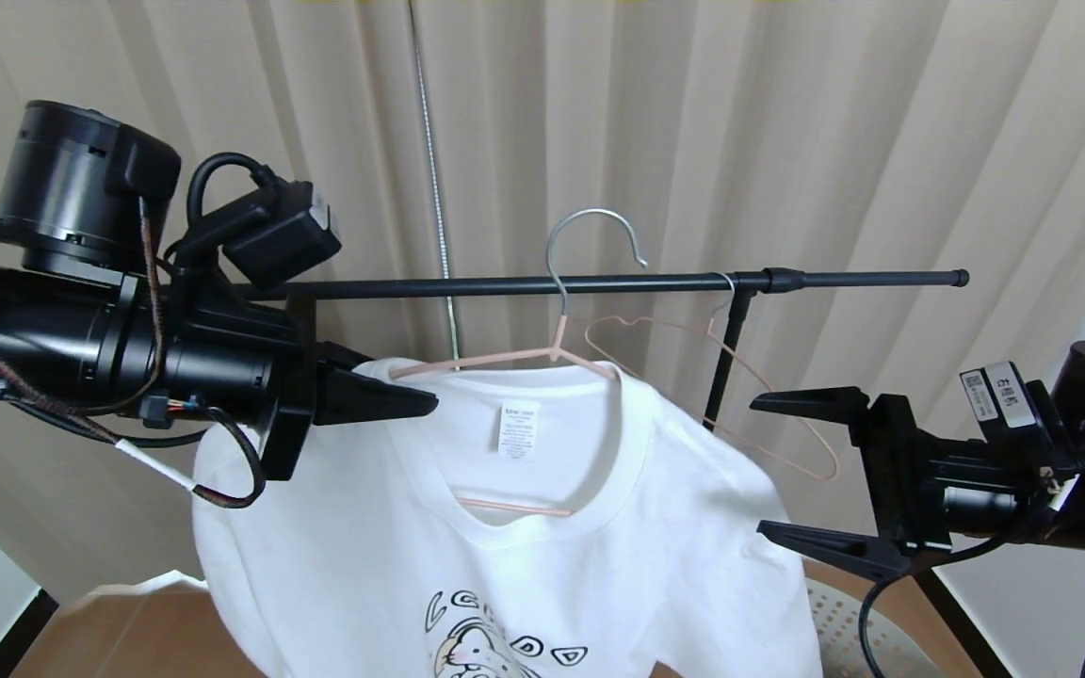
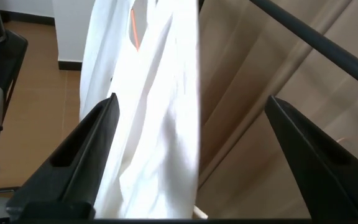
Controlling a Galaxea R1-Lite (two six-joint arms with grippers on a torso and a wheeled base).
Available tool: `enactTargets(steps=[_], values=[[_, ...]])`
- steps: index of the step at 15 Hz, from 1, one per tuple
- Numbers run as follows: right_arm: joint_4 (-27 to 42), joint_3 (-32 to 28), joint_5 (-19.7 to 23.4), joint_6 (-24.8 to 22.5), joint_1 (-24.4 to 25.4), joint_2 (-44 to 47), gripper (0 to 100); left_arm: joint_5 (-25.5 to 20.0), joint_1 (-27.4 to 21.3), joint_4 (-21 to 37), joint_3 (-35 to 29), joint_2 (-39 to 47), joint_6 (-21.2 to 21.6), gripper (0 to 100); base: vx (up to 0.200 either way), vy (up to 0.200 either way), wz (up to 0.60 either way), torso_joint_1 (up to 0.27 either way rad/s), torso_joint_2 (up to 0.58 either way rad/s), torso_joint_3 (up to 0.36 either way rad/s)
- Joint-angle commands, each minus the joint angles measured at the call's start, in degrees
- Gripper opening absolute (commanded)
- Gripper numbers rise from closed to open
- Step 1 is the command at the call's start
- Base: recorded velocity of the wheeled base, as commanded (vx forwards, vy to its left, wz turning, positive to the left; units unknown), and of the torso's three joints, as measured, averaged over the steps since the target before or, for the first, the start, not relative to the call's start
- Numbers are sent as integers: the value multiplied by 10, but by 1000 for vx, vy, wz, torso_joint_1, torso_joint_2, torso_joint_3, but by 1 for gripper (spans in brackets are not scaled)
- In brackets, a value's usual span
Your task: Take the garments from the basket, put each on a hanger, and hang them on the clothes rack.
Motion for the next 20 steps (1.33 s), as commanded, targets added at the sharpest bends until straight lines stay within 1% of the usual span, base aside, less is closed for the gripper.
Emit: enactTargets(steps=[1, 3, 4, 6, 8, 10, 13, 18, 19, 20], values=[[1, -1, 0, 0, 0, 7, 100, 1, 13, -59, 59, -43, -34, 0, 0, 0, 0, 0, 0, 0], [0, -7, -2, 0, 0, 27, 100, 1, 14, -126, 97, -67, -74, 0, 0, 0, 0, 0, 0, 0], [0, -16, -8, 0, -12, 44, 100, 1, 14, -179, 131, -84, -96, 0, 0, 0, 0, 0, 0, 0], [0, -22, -8, 0, -20, 54, 100, 2, 23, -232, 163, -98, -117, 0, 0, 0, 0, 0, 0, 0], [0, -26, -8, 0, -27, 62, 100, 3, 25, -266, 184, -109, -134, 0, 0, 0, 0, 0, 0, 0], [0, -31, -8, 0, -29, 73, 100, 3, 31, -285, 195, -116, -139, 0, 0, 0, 0, 0, 0, 0], [-1, -33, -9, -1, -34, 84, 100, 3, 33, -287, 195, -118, -150, 0, 0, 0, 0, 0, 0, 0], [-1, -44, -9, -1, -41, 99, 100, 3, 34, -288, 202, -119, -151, 0, 0, 0, 0, 0, 0, 0], [0, -46, -9, -1, -41, 99, 0, 3, 33, -288, 203, -121, -150, 0, 0, 0, 0, 0, 0, 0], [0, -47, -9, -1, -42, 99, 0, 3, 34, -288, 204, -121, -150, 0, 0, 0, 0, 0, 0, 0]])
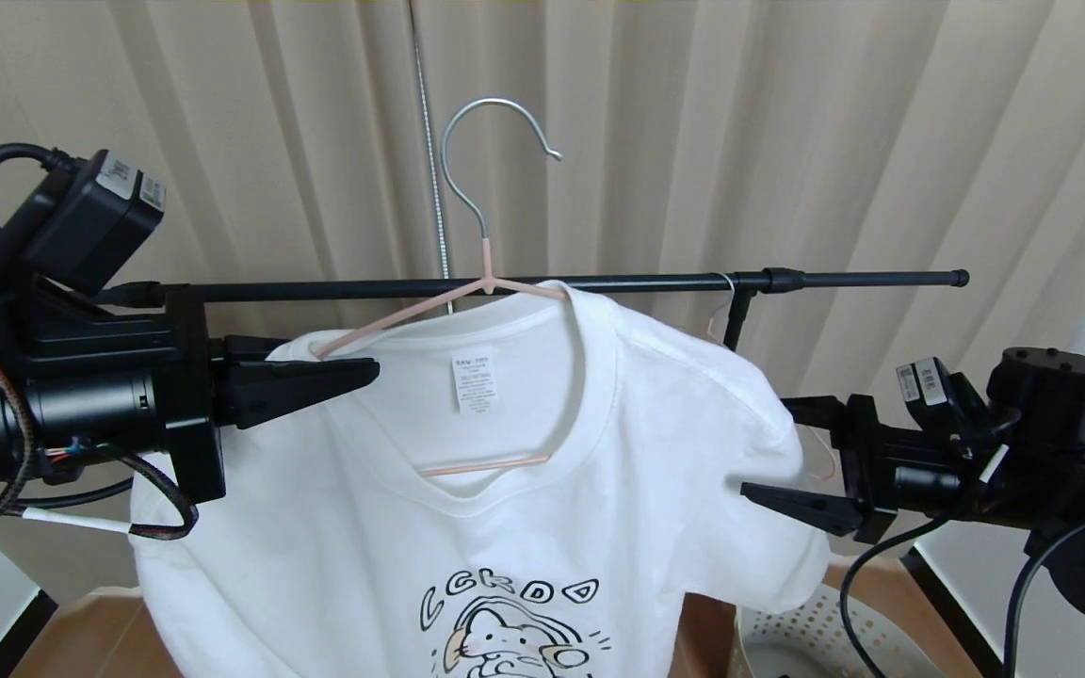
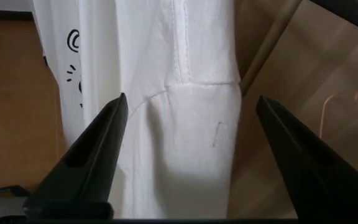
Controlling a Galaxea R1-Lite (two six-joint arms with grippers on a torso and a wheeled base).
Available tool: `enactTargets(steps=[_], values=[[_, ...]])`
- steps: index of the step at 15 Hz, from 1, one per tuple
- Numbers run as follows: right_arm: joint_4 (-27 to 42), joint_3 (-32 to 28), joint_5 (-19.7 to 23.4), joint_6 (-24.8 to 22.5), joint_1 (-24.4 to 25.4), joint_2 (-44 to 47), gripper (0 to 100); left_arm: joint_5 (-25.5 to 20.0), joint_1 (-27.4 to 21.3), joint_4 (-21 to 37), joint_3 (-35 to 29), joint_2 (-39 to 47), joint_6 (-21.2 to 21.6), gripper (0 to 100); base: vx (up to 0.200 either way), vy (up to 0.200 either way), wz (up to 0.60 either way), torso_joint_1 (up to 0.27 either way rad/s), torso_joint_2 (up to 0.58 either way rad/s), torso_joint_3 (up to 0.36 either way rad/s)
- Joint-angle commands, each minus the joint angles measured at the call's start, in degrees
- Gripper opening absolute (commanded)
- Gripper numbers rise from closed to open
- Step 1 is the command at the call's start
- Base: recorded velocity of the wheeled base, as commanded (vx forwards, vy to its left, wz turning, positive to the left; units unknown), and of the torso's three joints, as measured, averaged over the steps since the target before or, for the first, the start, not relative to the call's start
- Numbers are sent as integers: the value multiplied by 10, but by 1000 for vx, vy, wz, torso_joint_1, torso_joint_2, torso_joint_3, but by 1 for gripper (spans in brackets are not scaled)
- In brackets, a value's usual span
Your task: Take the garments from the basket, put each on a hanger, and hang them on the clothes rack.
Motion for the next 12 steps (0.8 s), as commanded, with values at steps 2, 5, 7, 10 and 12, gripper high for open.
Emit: enactTargets(steps=[2, 5, 7, 10, 12], values=[[0, -3, -1, 0, -9, 4, 0, 0, 0, 0, 2, -7, -1, 0, 0, 0, 0, 0, 0, 0], [0, -17, -1, 2, -29, 10, 0, 0, 14, 1, 5, -12, -1, 0, 0, 0, 0, 0, 0, 0], [0, -24, 0, 3, -41, 14, 0, 0, 15, 0, 11, -13, 0, 0, 0, 0, 0, 0, 0, 0], [0, -32, 0, 3, -51, 26, 0, -1, 17, 0, 14, -12, 0, 0, 0, 0, 0, 0, 0, 0], [0, -36, 0, 3, -56, 27, 0, 0, 17, 0, 16, -12, 1, 0, 0, 0, 0, 0, 0, 0]])
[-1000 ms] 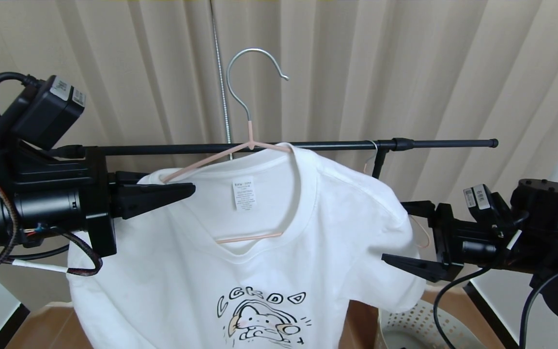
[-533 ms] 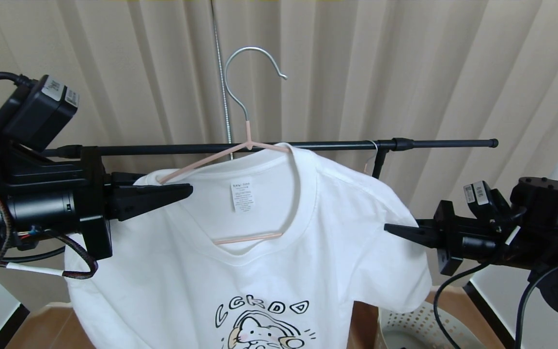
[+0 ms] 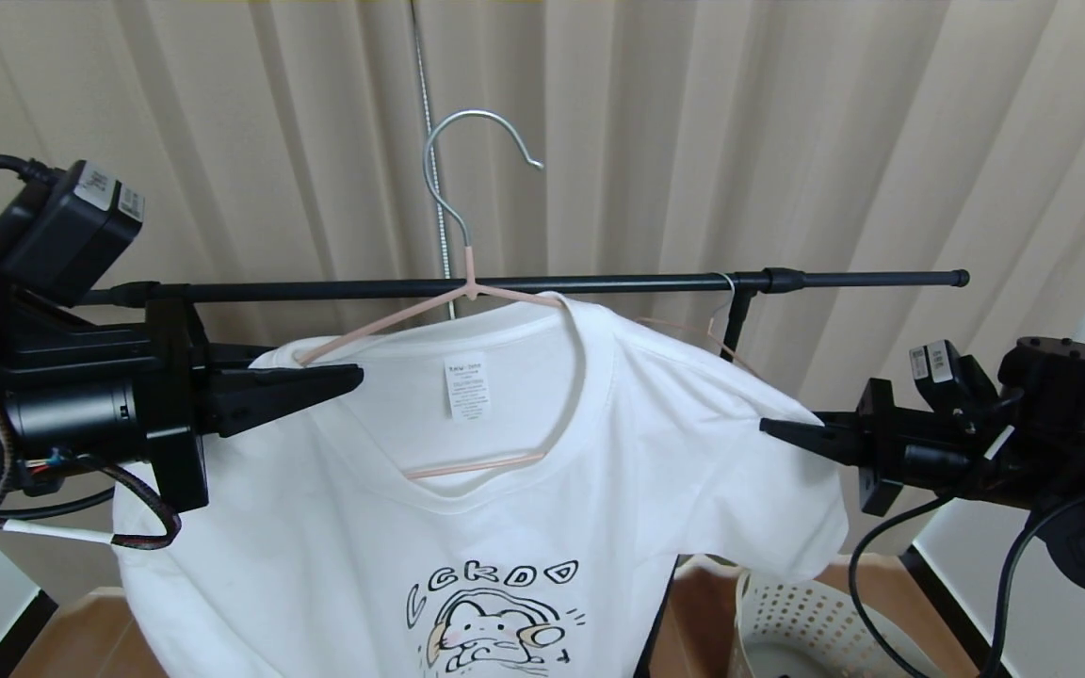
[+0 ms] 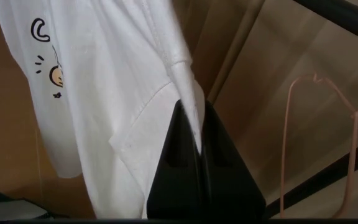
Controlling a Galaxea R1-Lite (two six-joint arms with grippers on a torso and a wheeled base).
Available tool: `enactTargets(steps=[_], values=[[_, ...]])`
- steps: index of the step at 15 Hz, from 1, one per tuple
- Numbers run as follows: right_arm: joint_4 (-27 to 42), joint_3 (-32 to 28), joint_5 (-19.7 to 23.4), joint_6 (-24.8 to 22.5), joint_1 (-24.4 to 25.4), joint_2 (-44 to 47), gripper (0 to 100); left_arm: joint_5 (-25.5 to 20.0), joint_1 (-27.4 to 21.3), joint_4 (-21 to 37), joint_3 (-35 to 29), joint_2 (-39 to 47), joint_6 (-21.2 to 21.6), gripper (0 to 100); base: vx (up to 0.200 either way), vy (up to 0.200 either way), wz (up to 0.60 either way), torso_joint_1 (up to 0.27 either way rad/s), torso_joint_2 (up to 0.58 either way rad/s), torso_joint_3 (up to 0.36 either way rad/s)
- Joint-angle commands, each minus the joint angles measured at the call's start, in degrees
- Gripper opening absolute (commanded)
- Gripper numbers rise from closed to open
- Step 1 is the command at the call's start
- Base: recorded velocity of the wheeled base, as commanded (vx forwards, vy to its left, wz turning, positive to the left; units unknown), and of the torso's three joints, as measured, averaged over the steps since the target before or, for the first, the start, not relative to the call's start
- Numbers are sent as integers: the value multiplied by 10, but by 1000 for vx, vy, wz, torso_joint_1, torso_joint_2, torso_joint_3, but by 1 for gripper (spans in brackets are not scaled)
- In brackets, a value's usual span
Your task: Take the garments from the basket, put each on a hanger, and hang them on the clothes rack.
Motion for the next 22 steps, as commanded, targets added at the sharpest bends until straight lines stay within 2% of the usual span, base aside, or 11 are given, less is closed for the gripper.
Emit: enactTargets(steps=[1, 8, 15, 17, 22], values=[[0, -3, 0, 0, -6, 5, 0, 0, 0, -1, 1, 1, -1, 0, 0, 0, 0, 0, 0, 0], [0, 4, 0, 0, -5, -1, 0, 0, 4, -1, 2, 1, -1, 0, 0, 0, 0, 0, 0, 0], [-2, 8, 0, -21, -5, -1, 0, 0, 4, -1, 6, 3, -2, 0, 0, 0, 0, 0, 0, 0], [-32, 18, 0, -24, -5, 3, 0, 0, 5, -1, 6, 2, -2, 0, 0, 0, 0, 0, 0, 0], [-46, 25, -3, -29, -3, 2, 0, 2, 5, -1, 7, 3, -3, 0, 0, 0, 0, 0, 0, 0]])
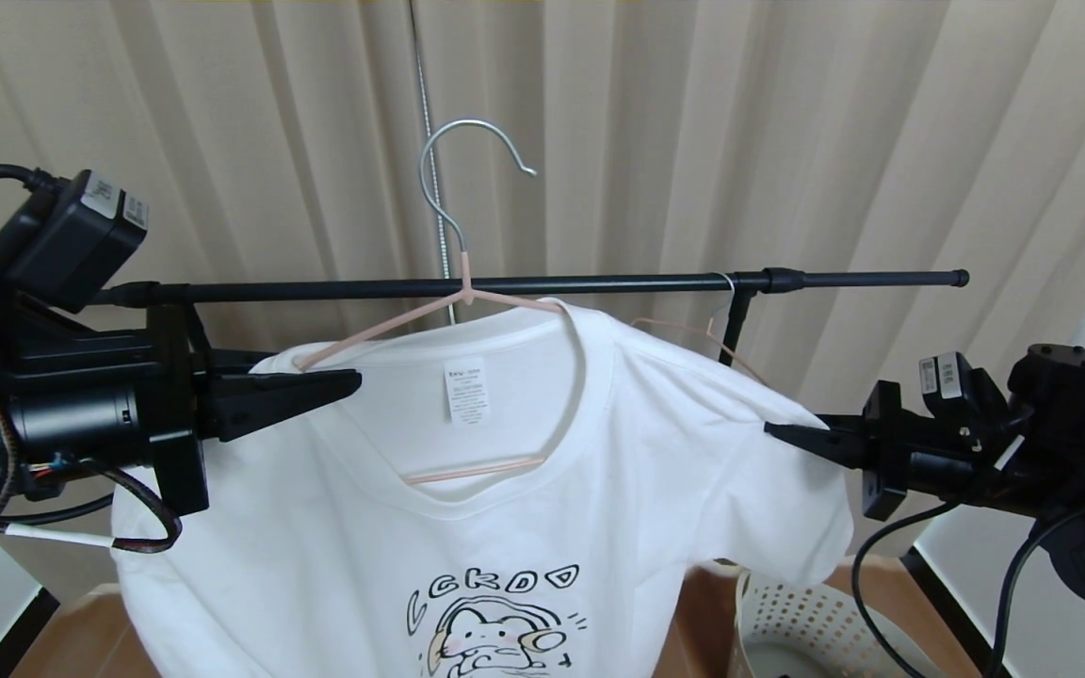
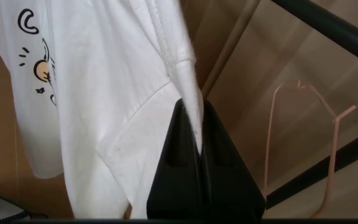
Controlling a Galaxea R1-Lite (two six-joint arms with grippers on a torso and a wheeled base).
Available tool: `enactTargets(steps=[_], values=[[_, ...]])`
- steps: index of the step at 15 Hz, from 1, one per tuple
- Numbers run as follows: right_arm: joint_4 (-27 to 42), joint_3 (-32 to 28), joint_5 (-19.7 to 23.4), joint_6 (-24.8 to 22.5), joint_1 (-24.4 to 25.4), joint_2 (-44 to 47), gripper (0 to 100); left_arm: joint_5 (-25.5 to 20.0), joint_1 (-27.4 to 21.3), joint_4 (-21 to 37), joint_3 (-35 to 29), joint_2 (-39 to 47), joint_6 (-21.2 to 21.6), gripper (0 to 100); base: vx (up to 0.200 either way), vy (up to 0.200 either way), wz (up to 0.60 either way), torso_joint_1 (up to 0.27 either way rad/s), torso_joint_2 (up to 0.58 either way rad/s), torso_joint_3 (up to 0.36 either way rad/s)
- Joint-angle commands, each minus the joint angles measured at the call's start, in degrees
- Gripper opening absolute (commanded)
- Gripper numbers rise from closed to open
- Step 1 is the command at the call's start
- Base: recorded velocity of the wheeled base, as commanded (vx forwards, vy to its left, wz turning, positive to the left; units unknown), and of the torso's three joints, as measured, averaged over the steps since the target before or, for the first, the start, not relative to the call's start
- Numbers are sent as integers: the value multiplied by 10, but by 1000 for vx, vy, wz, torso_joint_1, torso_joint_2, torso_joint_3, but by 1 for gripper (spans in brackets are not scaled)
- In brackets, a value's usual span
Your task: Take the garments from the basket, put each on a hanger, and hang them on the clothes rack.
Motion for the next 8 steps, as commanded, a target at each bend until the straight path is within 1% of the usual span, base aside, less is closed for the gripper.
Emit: enactTargets(steps=[1, 3, 6, 8], values=[[2, 0, 1, 3, 1, -4, 100, 0, 0, -1, 2, 1, -7, 0, 0, 0, 0, 0, 0, 0], [4, -1, 1, 37, 3, -17, 100, 0, 1, 0, 2, 1, -11, 0, 0, 0, 0, 0, 0, 0], [2, 1, 2, 42, 3, -22, 100, 0, 15, 0, 11, 0, -11, 0, 0, 0, 0, 0, 0, 0], [1, 1, 2, 46, 3, -31, 100, 3, 32, 0, 20, -1, -11, 0, 0, 0, 0, 0, 0, 0]])
